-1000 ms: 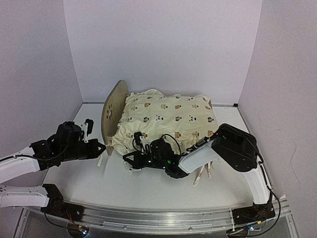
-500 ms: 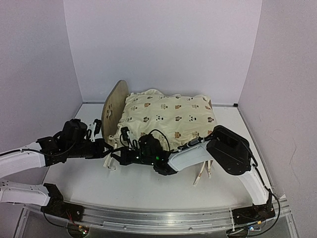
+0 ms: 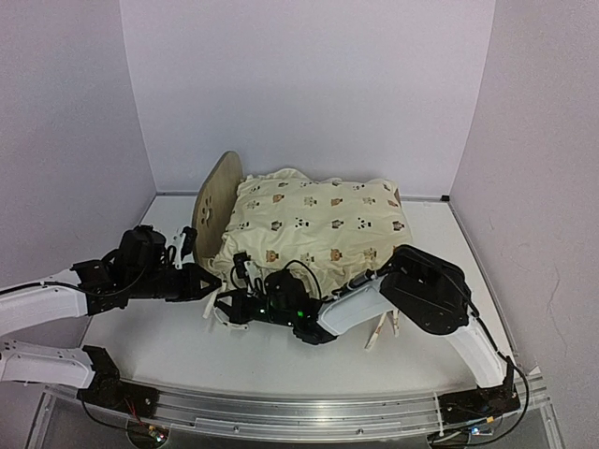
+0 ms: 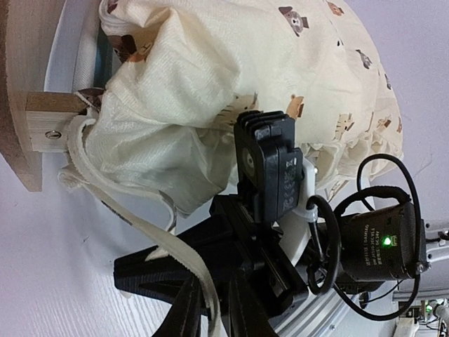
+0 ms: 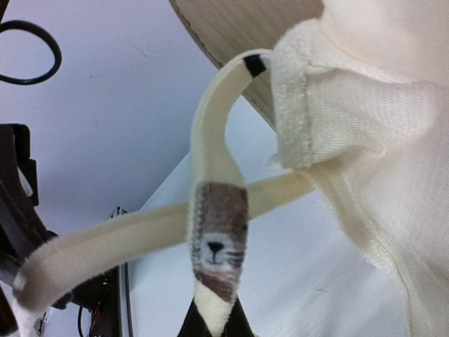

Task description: Set up the pet bed

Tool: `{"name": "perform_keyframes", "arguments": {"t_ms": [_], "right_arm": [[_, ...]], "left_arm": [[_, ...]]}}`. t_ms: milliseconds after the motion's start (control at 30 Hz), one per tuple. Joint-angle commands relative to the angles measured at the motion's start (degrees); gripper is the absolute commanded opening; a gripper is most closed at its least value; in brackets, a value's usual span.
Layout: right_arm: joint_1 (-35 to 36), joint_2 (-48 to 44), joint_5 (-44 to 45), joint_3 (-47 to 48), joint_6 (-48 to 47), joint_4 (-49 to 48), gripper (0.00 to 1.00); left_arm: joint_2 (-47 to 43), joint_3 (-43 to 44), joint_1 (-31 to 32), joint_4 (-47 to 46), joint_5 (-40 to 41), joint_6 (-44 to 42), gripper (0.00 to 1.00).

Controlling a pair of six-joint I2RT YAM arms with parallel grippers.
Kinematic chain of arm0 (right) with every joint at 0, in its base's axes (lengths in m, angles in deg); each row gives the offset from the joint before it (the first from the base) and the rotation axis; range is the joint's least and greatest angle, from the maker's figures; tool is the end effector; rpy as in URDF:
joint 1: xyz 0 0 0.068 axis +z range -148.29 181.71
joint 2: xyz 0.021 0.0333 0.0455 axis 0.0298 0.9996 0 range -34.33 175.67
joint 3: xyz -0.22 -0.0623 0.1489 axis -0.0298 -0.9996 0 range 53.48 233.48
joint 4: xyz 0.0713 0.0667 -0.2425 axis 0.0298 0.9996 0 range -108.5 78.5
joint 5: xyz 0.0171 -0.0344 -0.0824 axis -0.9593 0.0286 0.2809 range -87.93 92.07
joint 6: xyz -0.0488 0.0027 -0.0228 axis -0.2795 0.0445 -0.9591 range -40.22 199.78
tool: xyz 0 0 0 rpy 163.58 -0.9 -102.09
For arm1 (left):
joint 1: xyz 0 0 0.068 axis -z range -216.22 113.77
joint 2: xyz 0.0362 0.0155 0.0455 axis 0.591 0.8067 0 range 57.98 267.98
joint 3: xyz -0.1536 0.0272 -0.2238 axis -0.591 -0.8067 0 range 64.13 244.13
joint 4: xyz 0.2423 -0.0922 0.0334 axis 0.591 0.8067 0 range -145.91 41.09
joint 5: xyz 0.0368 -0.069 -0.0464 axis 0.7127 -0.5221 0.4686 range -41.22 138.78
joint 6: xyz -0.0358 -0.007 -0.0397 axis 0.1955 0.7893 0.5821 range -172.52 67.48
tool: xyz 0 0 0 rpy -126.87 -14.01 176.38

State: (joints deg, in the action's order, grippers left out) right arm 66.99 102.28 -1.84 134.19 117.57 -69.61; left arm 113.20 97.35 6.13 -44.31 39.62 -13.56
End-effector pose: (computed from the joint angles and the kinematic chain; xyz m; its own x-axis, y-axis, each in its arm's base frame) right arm 0.2103 0.4625 0.1165 -0.6003 0.1577 -0.7840 -0.7173 0.3273 0.6151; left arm 0.1514 -0.1457 0.2338 -0.7978 -0.1125 -0.5924 0.3364 0.7323 -0.5921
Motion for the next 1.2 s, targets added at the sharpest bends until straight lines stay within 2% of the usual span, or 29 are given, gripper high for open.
{"name": "perform_keyframes", "arguments": {"t_ms": [0,400,633,733,1000,1067,1167], "right_arm": [[-0.36,2.55,5.26,-0.01,1.82,-9.89,0.00],[-1.26,7.99,4.53,5.46,7.52,-19.77,0.00],[-1.49,7.97,4.38,5.70,7.72,-21.47,0.00],[-1.54,6.10,5.46,2.00,6.28,-21.51,0.00],[-1.53,1.25,7.90,-6.81,3.75,-21.57,0.00],[-1.53,0.18,7.76,-7.03,3.18,-21.37,0.00],[-1.54,-0.96,6.81,-6.21,2.84,-20.23,0.00]], "left_arm": [[-2.10,-0.88,0.19,-1.21,-0.88,-0.39,0.25],[-2.47,-0.44,0.18,1.36,0.03,-0.88,0.33],[-6.10,-1.14,0.18,8.34,14.38,3.43,0.48],[-6.03,-2.32,0.18,8.44,16.27,4.79,0.47],[-0.69,-6.67,0.18,4.19,15.46,6.07,0.41],[-0.88,-7.91,0.18,1.65,12.58,4.69,0.40],[-2.12,-10.69,0.23,-5.25,3.88,0.68,0.39]]}}
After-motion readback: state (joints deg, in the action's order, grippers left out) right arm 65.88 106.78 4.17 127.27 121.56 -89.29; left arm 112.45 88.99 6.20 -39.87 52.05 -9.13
